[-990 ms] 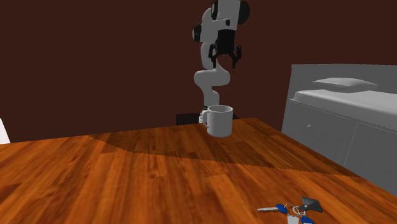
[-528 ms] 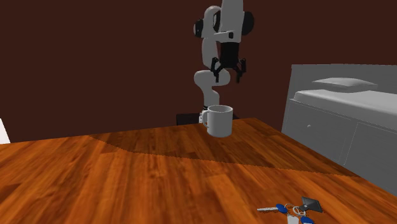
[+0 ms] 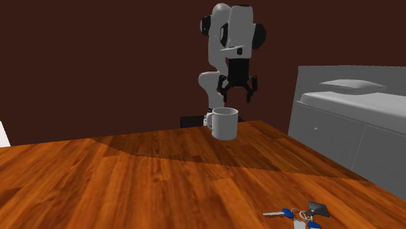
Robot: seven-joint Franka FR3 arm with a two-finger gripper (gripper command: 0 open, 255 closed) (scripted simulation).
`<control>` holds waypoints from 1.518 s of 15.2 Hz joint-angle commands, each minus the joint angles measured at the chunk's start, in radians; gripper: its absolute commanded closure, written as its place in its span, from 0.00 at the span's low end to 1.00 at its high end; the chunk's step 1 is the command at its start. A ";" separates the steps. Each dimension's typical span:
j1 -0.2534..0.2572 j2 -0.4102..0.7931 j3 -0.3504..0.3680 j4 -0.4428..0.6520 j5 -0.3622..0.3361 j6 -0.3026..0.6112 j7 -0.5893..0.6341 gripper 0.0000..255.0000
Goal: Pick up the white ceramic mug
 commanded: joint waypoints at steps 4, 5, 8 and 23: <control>-0.003 0.101 -0.009 0.025 0.013 0.086 -0.005 0.00; -0.003 0.106 -0.009 0.017 0.013 0.100 -0.006 0.00; -0.003 0.124 -0.009 -0.005 0.015 0.140 -0.006 0.00; -0.003 0.121 -0.009 -0.002 0.015 0.134 -0.006 1.00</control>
